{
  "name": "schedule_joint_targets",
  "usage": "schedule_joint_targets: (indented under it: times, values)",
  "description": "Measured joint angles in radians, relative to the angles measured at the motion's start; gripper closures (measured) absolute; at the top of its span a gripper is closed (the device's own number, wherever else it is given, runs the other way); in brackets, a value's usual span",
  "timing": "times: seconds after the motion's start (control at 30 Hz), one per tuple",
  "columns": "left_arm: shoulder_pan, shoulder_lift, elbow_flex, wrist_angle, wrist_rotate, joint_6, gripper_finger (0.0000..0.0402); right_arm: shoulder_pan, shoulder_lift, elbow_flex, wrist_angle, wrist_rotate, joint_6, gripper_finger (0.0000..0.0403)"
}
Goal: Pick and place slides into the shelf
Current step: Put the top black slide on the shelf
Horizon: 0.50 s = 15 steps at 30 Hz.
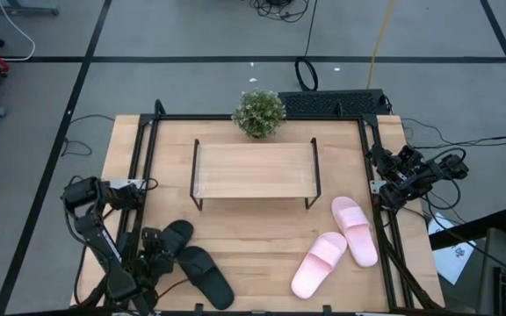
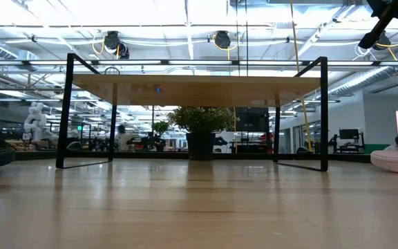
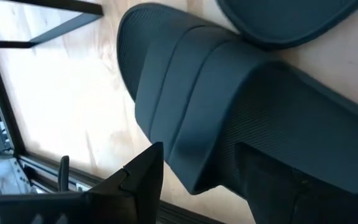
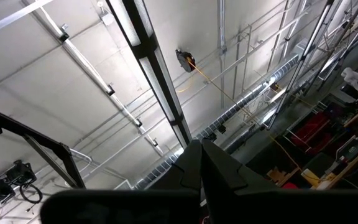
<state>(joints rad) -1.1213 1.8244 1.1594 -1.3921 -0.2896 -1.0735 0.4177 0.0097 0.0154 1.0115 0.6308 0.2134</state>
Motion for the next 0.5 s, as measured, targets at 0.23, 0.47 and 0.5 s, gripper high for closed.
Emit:
schedule_joint_targets:
  times: [0.23,0.47,0.5]
  values:
    - [0.000,0.000,-0.030,0.031,-0.034,0.004,0.0204,0.000,0.000,0.000,-0.005,0.000,0.002,0.0403]
    - [0.003,0.000,-0.030,0.035,-0.107,0.005,0.0204,0.000,0.000,0.000,-0.015,0.000,0.002,0.0403]
    - [0.003,0.000,-0.030,0.035,-0.115,0.004,0.0204,0.000,0.000,0.000,-0.017,0.000,0.002,0.0403]
